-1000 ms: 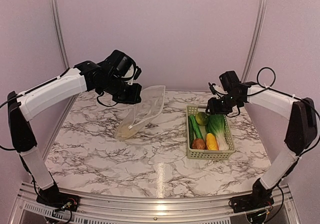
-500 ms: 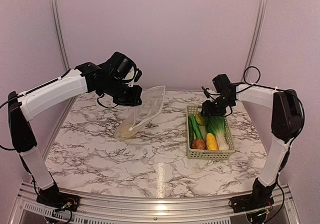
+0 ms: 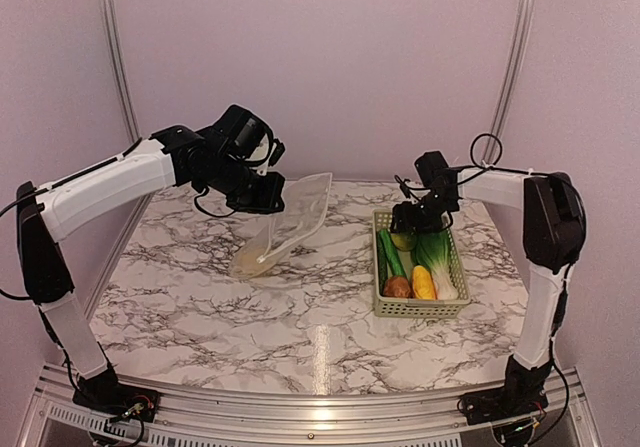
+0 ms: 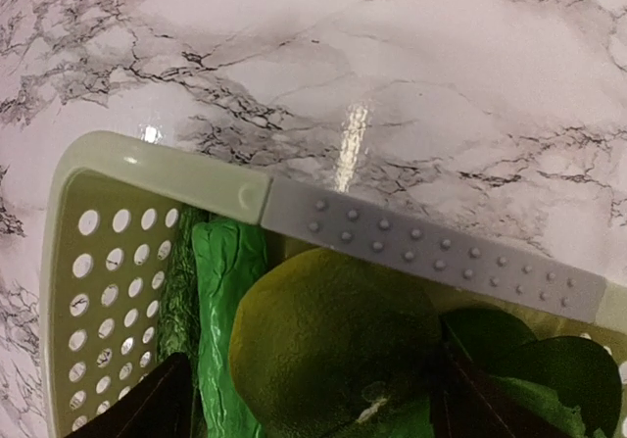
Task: Place the food in the zip-top bag and seal the zipper
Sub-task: Pick up the fake fruit from the bin.
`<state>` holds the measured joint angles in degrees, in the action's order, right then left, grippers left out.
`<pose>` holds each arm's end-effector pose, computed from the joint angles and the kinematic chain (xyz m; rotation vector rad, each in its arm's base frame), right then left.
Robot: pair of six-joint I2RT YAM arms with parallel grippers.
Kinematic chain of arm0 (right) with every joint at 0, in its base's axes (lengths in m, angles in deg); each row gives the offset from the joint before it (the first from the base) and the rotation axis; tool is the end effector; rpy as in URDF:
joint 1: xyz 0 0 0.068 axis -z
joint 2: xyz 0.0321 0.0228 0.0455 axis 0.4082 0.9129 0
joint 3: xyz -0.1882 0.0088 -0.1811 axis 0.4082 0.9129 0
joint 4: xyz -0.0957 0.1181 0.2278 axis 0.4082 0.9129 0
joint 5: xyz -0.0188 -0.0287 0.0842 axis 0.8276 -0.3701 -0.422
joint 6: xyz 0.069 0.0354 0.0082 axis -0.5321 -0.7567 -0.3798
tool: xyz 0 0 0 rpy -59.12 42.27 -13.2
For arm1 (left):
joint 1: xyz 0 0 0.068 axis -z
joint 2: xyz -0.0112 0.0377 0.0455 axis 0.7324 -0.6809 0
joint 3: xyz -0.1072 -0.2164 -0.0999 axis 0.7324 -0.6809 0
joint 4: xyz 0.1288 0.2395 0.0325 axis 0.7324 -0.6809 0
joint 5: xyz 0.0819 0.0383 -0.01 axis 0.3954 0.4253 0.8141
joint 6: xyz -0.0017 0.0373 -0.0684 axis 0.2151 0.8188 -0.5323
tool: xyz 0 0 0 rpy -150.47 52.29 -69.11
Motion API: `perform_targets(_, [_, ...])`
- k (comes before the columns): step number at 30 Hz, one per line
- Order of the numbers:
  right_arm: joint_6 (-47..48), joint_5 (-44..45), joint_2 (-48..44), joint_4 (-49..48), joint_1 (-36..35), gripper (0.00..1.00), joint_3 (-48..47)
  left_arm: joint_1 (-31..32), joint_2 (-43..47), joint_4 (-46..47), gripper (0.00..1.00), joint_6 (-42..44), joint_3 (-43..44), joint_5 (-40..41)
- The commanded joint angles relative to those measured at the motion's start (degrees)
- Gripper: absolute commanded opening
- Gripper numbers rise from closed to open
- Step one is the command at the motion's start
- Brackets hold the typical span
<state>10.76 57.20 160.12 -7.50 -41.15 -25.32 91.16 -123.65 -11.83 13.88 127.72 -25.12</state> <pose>0.4233 0.1396 0.1552 -0.2408 2.6711 0.3313 0.3059 -0.2988 0.3163 0.4559 2.3643 -0.6011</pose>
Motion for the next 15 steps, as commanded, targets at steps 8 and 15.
perform_targets(8, [-2.1, -0.4, 3.7, -0.3, 0.3, 0.98, -2.0, -0.2, -0.5, 0.3, 0.00, 0.4, -1.3, -0.7])
perform_targets(15, [-2.1, -2.9, 4.5, -1.3, 0.3, 0.81, -1.5, -0.3, -1.2, 0.5, 0.00, 0.9, -0.5, -0.8])
